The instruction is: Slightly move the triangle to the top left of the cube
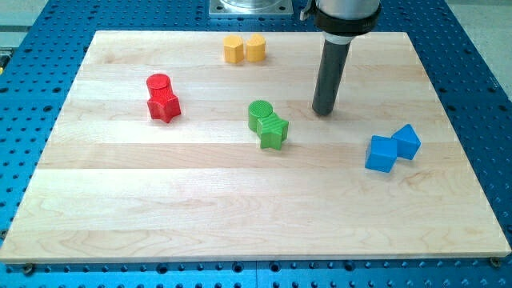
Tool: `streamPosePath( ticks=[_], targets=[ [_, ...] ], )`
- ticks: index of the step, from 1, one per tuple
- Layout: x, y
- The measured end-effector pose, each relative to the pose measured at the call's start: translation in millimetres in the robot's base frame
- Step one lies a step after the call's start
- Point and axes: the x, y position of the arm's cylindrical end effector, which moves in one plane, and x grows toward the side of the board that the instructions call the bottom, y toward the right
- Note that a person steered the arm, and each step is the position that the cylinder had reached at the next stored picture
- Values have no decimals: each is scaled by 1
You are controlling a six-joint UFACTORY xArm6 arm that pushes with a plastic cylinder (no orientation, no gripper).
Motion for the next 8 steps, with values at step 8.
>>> streamPosePath(
  ticks=[8],
  targets=[
    [48,192]
  ],
)
